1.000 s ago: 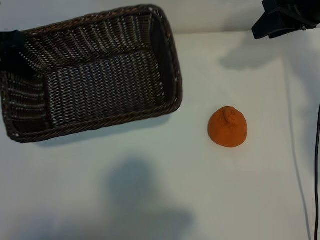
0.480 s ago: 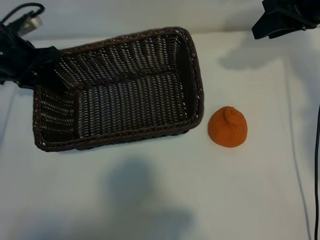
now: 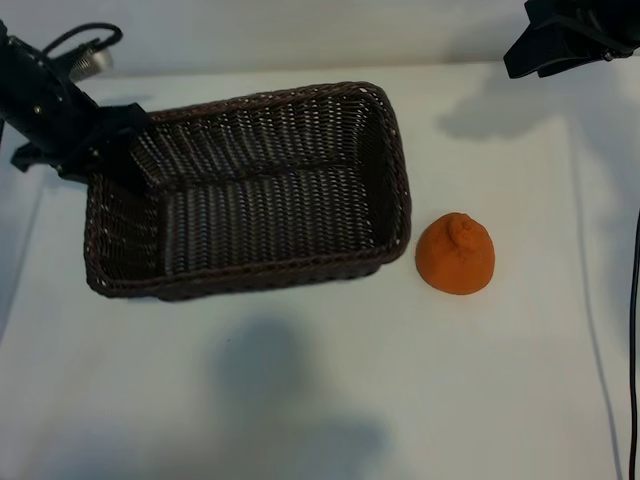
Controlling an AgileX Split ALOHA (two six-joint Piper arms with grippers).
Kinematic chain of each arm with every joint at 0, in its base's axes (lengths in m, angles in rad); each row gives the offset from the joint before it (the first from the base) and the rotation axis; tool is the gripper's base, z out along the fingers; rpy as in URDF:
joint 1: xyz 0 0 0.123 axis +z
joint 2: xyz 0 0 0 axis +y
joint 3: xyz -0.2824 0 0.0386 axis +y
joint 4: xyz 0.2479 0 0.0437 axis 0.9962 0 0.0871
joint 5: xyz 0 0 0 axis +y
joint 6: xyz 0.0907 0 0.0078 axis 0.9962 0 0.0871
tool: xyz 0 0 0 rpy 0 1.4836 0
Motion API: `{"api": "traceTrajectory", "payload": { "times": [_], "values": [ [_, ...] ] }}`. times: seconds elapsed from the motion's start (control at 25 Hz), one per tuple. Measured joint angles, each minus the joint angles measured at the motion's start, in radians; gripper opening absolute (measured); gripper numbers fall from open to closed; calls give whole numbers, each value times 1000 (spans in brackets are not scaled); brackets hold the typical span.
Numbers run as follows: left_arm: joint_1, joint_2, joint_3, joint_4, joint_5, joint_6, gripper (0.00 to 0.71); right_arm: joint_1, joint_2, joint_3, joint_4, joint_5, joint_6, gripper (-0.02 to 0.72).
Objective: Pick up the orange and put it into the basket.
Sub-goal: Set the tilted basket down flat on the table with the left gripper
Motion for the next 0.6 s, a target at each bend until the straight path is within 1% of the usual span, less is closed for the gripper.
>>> {"api": "traceTrajectory", "payload": {
  "times": [0.12, 0.2, 0.36, 0.6],
  "values": [
    [-4, 0, -63, 5, 12, -17, 183, 0, 0, 0, 0, 0, 1, 377],
    [-13, 0, -84, 5, 12, -26, 183, 0, 0, 0, 0, 0, 1, 377],
    [-39, 17, -92, 5, 12, -24, 183, 0, 0, 0, 0, 0, 1, 377],
    [-50, 78, -92, 7, 0, -19, 183, 0, 0, 0, 0, 0, 1, 377]
  ]
}}
